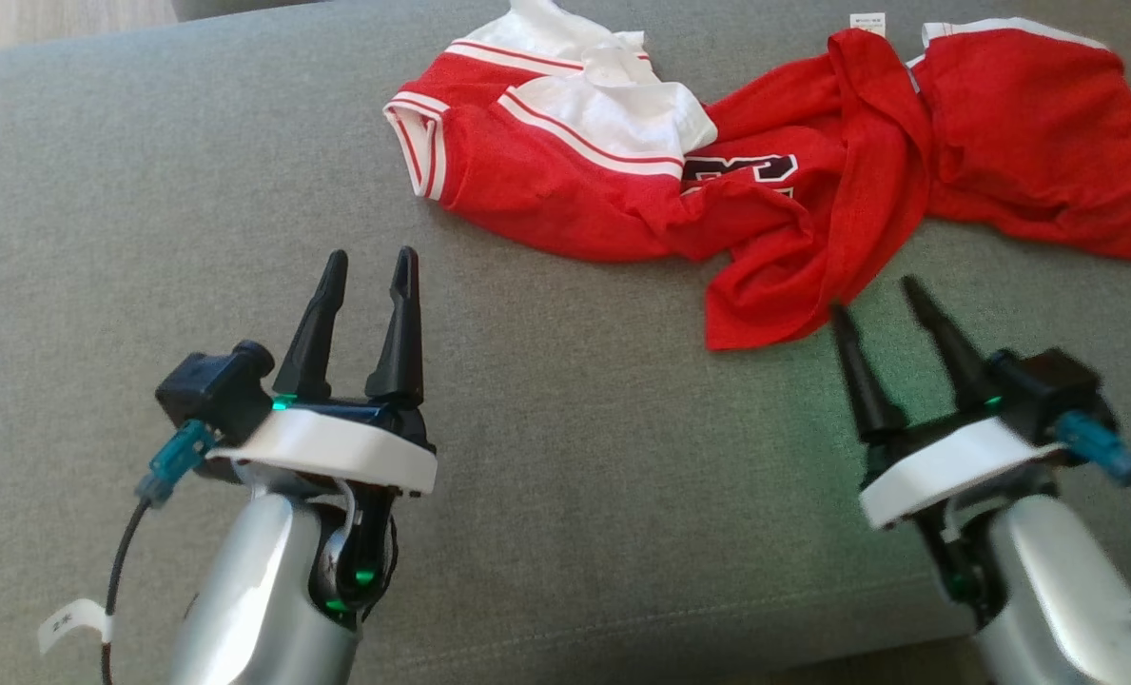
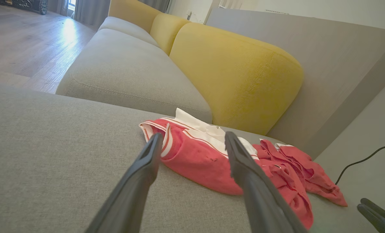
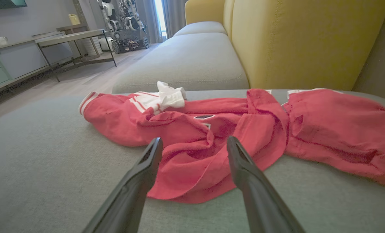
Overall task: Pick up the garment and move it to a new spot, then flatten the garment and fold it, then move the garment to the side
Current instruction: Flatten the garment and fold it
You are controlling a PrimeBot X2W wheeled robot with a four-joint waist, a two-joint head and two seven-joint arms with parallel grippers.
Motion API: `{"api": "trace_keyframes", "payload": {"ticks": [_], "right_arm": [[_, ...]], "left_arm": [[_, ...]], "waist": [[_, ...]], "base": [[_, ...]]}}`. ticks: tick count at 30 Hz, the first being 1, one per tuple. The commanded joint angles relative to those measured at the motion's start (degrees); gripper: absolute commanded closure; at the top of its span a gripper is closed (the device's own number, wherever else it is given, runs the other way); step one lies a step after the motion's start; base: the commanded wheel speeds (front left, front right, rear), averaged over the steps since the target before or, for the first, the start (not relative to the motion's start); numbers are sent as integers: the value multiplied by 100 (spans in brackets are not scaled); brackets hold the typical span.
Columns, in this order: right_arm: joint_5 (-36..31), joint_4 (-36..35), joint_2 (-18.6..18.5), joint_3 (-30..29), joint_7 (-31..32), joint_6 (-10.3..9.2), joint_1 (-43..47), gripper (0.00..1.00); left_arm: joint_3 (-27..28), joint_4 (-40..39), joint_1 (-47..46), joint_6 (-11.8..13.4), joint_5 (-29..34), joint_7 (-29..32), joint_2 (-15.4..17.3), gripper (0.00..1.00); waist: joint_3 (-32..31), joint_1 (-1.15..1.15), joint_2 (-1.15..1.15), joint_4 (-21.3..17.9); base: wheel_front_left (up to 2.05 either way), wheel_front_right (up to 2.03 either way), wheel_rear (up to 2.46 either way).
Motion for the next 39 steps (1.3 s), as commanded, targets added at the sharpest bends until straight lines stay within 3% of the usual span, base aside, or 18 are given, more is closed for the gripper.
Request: {"api": "trace_keyframes", "payload": {"ticks": [1,9,17,27,36,37,38,39], "right_arm": [[-75,-263,64,190,19,-4,-44,0],[-114,-167,152,611,302,-4,-62,0],[-148,747,163,981,624,-4,-450,0],[-697,1545,423,462,655,-4,-706,0],[-1022,1876,625,166,768,-4,-863,0],[-1032,1923,639,160,792,-4,-873,38],[-1042,1962,649,161,800,-4,-884,96],[-1051,1995,654,177,798,-4,-894,100]], "left_arm": [[117,-146,-166,-33,55,-29,64,0],[28,-109,-168,-41,-25,-29,64,0],[-53,-94,-170,-7,-107,-29,64,0],[-45,-140,-102,14,-151,-29,64,0],[-28,-272,-156,2,-157,-29,64,0],[-39,-269,-163,1,-160,-29,64,0],[-48,-265,-169,1,-163,-29,64,0],[-51,-259,-174,1,-163,-29,64,0]], "waist": [[19,0,0,-13],[58,0,0,193],[160,0,0,601],[217,0,0,917],[354,0,0,874],[362,0,0,867],[367,0,0,859],[371,0,0,848]], "base": [[0,0,0],[0,0,0],[0,0,0],[0,0,0],[0,0,0],[0,0,0],[0,0,0],[0,0,0]]}}
